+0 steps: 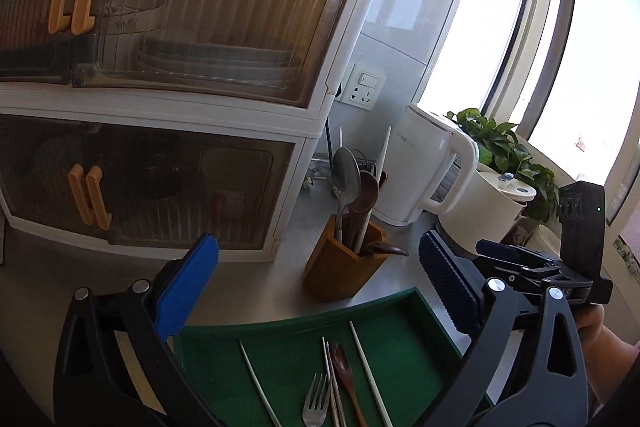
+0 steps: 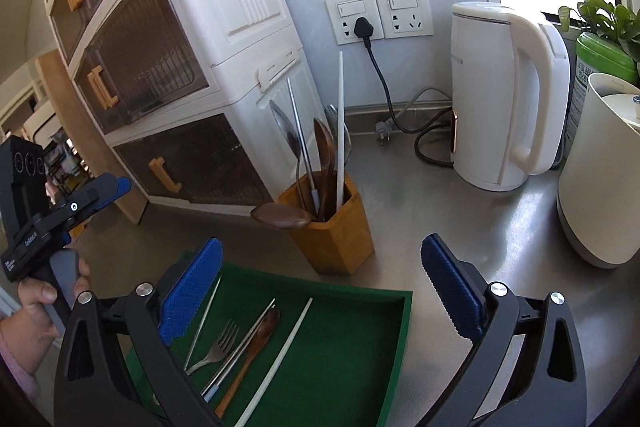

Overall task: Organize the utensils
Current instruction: 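Move both tools back over the green tray, then grasp a silver chopstick with the left tool while the right tool grasps the other white chopstick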

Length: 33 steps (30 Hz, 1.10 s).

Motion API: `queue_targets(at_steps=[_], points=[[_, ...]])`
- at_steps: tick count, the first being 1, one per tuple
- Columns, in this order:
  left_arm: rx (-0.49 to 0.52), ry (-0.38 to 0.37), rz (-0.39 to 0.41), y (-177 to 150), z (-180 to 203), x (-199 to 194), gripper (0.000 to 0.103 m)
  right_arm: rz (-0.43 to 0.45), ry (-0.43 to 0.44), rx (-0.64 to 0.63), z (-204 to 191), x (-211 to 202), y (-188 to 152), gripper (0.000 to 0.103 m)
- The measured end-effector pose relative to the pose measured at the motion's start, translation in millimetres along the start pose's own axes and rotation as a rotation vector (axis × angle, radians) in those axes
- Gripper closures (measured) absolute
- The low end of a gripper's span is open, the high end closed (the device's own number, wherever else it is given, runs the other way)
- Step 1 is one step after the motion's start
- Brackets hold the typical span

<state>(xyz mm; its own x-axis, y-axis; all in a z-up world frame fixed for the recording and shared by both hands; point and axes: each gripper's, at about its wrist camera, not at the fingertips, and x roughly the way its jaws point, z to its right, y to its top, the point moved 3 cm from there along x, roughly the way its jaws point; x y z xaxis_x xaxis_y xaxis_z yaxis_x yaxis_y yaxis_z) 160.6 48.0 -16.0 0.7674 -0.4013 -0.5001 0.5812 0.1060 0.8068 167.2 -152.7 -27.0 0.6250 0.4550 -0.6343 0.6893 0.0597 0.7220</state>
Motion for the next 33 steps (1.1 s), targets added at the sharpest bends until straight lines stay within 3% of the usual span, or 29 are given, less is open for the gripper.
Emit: queue_targets(at_steps=[4, 7, 13, 16, 21, 23, 24, 25, 27, 33], points=[[-0.039, 0.034, -0.232, -22, -4, -3, 0.008, -0.17, 0.033, -0.001, -25, 10, -25, 0.004], [-0.089, 0.043, -0.381, -47, -7, -1, 0.008, -0.302, -0.006, 0.009, -36, 23, -45, 0.004], [-0.057, 0.064, -0.59, -93, -5, 2, 0.008, -0.51, 0.0, 0.137, -38, 48, -84, 0.006], [-0.082, 0.062, -0.678, -109, -9, 6, 0.008, -0.576, -0.018, 0.193, -37, 56, -93, 0.015], [-0.157, 0.088, -0.779, -126, -27, 19, 0.01, -0.632, -0.033, 0.244, -41, 69, -99, 0.062], [-0.199, 0.107, -0.806, -131, -37, 26, 0.036, -0.649, -0.046, 0.268, -41, 78, -103, 0.076], [-0.208, 0.125, -0.819, -134, -41, 30, 0.05, -0.649, -0.062, 0.266, -42, 81, -103, 0.079], [-0.204, 0.142, -0.826, -135, -43, 34, 0.053, -0.65, -0.087, 0.264, -42, 85, -104, 0.08], [-0.18, 0.159, -0.83, -137, -43, 40, 0.054, -0.661, -0.107, 0.273, -42, 92, -107, 0.087], [-0.163, 0.157, -0.846, -139, -37, 53, 0.064, -0.7, -0.147, 0.257, -44, 103, -116, 0.091]])
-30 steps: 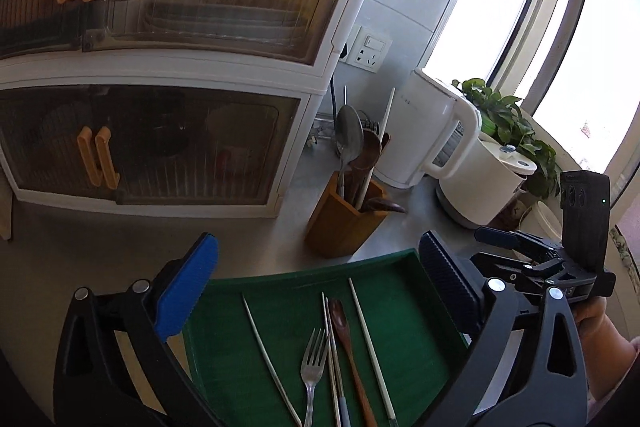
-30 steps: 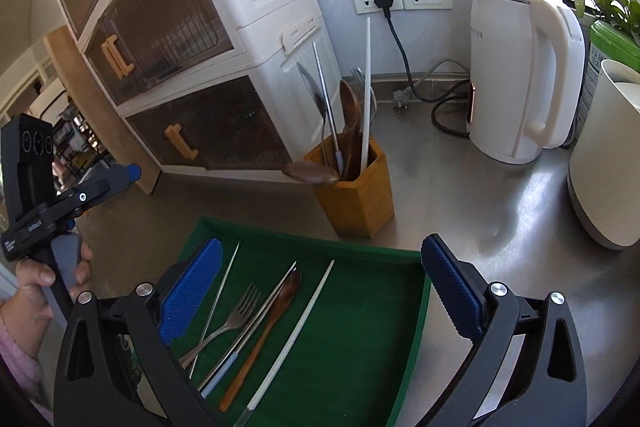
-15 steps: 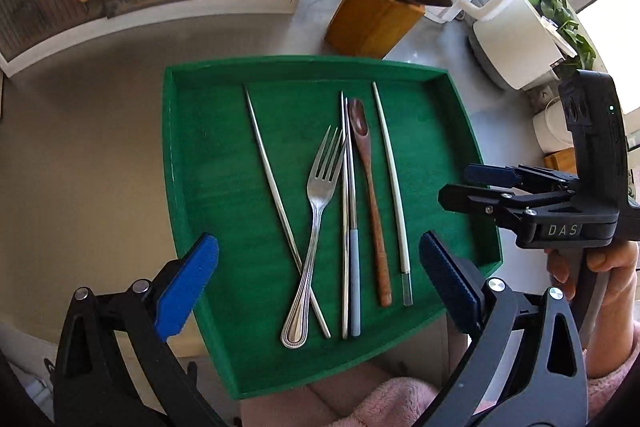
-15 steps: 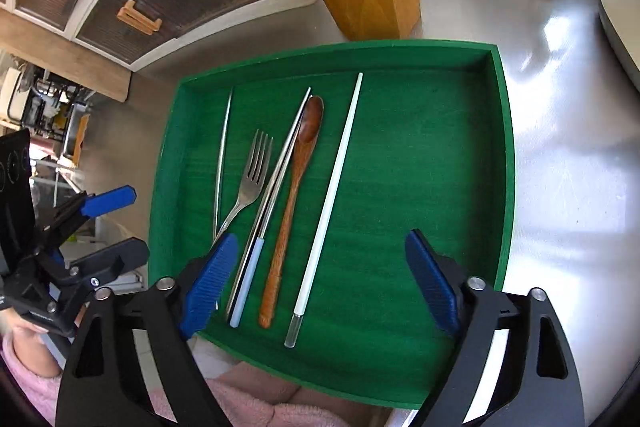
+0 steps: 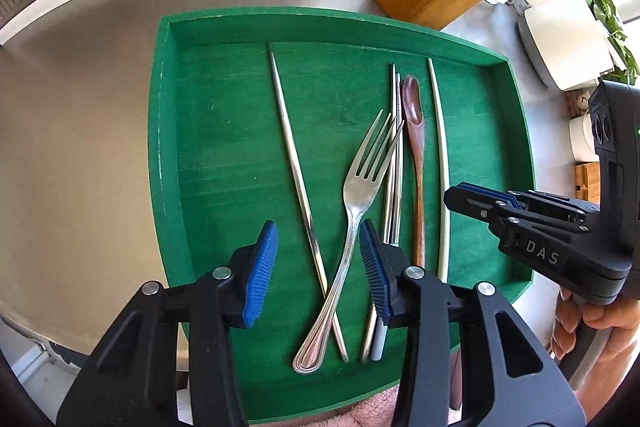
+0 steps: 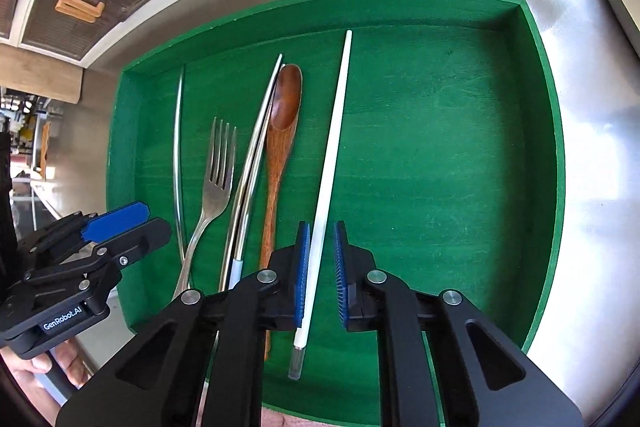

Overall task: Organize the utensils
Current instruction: 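Grasp a silver chopstick with the left tool while the right tool grasps the other white chopstick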

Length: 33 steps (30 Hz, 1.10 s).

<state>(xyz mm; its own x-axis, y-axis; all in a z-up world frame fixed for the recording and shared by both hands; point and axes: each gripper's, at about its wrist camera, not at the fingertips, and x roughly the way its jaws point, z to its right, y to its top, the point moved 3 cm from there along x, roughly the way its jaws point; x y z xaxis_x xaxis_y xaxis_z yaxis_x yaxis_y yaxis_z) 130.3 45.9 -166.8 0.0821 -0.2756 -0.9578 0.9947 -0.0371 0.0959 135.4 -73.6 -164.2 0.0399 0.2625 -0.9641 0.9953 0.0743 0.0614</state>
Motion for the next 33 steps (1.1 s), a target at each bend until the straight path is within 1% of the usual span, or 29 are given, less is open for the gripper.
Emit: queue_targets(at_steps=[2, 4, 7, 11, 15, 16, 17, 19, 21, 23, 25, 27, 28, 29, 30, 31, 33], points=[[-0.004, 0.017, -0.015, 2, 0, 6, 0.07, 0.0, 0.005, 0.002, 0, 1, -1, 0.091], [-0.008, 0.047, -0.018, 5, 0, 11, 0.08, -0.002, 0.001, -0.003, -1, 2, -1, 0.091], [-0.012, 0.075, -0.023, 8, 1, 15, 0.085, -0.012, -0.004, -0.007, -1, 3, -1, 0.091], [-0.014, 0.097, -0.035, 14, 3, 16, 0.085, -0.031, -0.022, -0.012, -5, 6, 6, 0.093], [0.007, 0.146, -0.05, 17, 8, 20, 0.085, -0.042, -0.039, -0.017, -11, 10, 11, 0.096], [0.014, 0.158, -0.052, 17, 10, 21, 0.086, -0.042, -0.046, -0.017, -10, 10, 11, 0.096], [0.015, 0.161, -0.055, 19, 11, 23, 0.087, -0.044, -0.049, -0.019, -9, 9, 10, 0.096], [0.007, 0.153, -0.057, 20, 9, 22, 0.091, -0.048, -0.047, -0.021, -5, 9, 10, 0.096], [-0.003, 0.144, -0.062, 23, 8, 24, 0.092, -0.054, -0.033, -0.015, -2, 10, 12, 0.097], [0.006, 0.153, -0.069, 24, 10, 26, 0.092, -0.061, -0.032, -0.014, -2, 10, 14, 0.097], [0.02, 0.175, -0.08, 27, 16, 27, 0.092, -0.067, -0.05, -0.029, -5, 11, 15, 0.097], [0.013, 0.173, -0.09, 30, 21, 29, 0.085, -0.073, -0.064, -0.038, -7, 12, 17, 0.096], [0.018, 0.187, -0.093, 32, 27, 31, 0.083, -0.073, -0.064, -0.038, -6, 11, 18, 0.096], [0.023, 0.209, -0.09, 32, 30, 32, 0.084, -0.071, -0.058, -0.039, -4, 10, 17, 0.096], [0.027, 0.242, -0.084, 32, 31, 32, 0.092, -0.066, -0.053, -0.04, -8, 12, 20, 0.096], [0.03, 0.264, -0.078, 32, 33, 33, 0.096, -0.06, -0.043, -0.04, -8, 11, 20, 0.096], [0.019, 0.229, -0.072, 32, 31, 31, 0.098, -0.047, -0.021, -0.035, -9, 11, 17, 0.097]])
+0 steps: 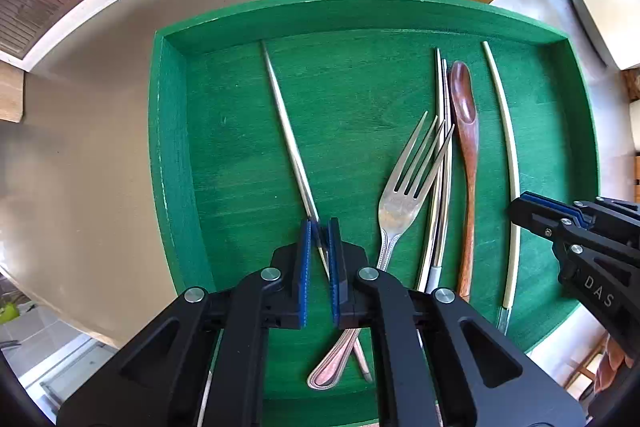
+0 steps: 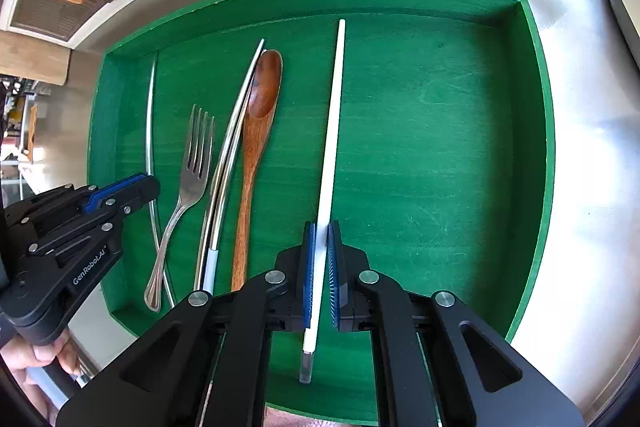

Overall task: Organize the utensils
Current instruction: 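Grasp a silver chopstick with the left tool while the right tool grasps the other white chopstick, then lift both chopsticks and carry them over the wooden holder with both tools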

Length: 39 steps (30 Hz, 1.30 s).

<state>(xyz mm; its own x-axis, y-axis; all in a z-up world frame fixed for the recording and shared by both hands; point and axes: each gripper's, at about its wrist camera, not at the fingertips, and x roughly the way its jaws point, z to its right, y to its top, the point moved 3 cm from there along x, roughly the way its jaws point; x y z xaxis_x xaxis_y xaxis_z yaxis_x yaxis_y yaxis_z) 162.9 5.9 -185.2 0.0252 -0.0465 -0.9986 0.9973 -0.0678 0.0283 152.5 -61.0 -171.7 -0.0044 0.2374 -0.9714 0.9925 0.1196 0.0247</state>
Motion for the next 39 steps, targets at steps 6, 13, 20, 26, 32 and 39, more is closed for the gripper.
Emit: queue_targets(at_steps=[6, 13, 20, 26, 32, 39], points=[[-0.034, -0.098, 0.057, -5, -12, -5, 0.1, 0.041, 0.013, -0.004, 9, -9, -9, 0.097], [0.007, -0.121, 0.293, -39, -26, -38, 0.1, 0.132, 0.069, -0.021, 23, -23, -18, 0.097], [0.063, -0.155, 0.531, -58, -19, -89, 0.1, 0.278, 0.116, -0.061, 22, -45, -24, 0.097], [0.075, -0.202, 0.739, -62, -15, -137, 0.1, 0.482, 0.137, -0.109, 21, -85, -27, 0.097], [0.151, -0.226, 0.965, -46, 7, -190, 0.1, 0.728, 0.148, -0.165, 18, -146, -17, 0.097], [0.17, -0.282, 1.087, -5, 27, -214, 0.1, 0.918, 0.194, -0.171, 32, -200, 7, 0.097]])
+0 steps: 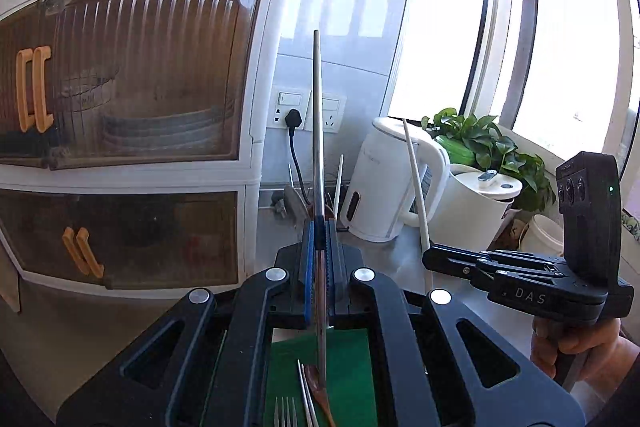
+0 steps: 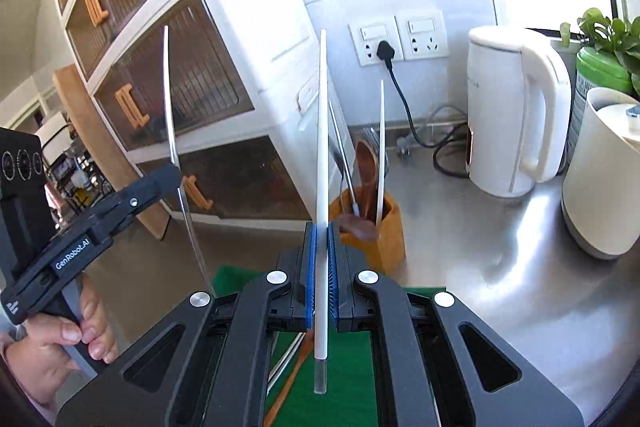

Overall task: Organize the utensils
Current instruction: 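Lift both chopsticks and carry them over the wooden holder with both tools, then open both tools to drop the chopsticks into the holder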

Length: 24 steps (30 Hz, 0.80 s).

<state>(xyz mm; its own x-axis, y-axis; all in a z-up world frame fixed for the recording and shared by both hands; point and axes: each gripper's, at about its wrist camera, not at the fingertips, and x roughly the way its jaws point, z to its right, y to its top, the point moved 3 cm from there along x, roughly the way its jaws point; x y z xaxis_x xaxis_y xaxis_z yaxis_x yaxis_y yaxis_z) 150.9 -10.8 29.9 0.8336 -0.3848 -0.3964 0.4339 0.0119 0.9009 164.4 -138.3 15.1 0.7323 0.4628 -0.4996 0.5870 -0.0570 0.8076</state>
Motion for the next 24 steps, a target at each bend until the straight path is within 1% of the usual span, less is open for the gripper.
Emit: queue_targets(at_steps=[5, 8, 12, 18, 21, 24], points=[[-0.021, -0.02, 0.087, 19, -2, 35, 0.1, 0.164, 0.003, 0.029, 16, 13, 39, 0.097], [-0.01, -0.014, 0.128, 27, -2, 56, 0.1, 0.236, -0.009, 0.027, 25, 24, 56, 0.097], [0.006, -0.019, 0.137, 23, -1, 88, 0.099, 0.253, -0.016, 0.031, 36, 53, 60, 0.097], [-0.007, -0.024, 0.134, 1, -10, 127, 0.099, 0.29, -0.033, 0.021, 51, 83, 51, 0.097], [-0.025, -0.035, 0.134, -11, -18, 138, 0.099, 0.28, -0.039, 0.002, 56, 92, 41, 0.097], [-0.028, -0.042, 0.136, -24, -23, 140, 0.099, 0.264, -0.044, -0.036, 57, 98, 25, 0.097]])
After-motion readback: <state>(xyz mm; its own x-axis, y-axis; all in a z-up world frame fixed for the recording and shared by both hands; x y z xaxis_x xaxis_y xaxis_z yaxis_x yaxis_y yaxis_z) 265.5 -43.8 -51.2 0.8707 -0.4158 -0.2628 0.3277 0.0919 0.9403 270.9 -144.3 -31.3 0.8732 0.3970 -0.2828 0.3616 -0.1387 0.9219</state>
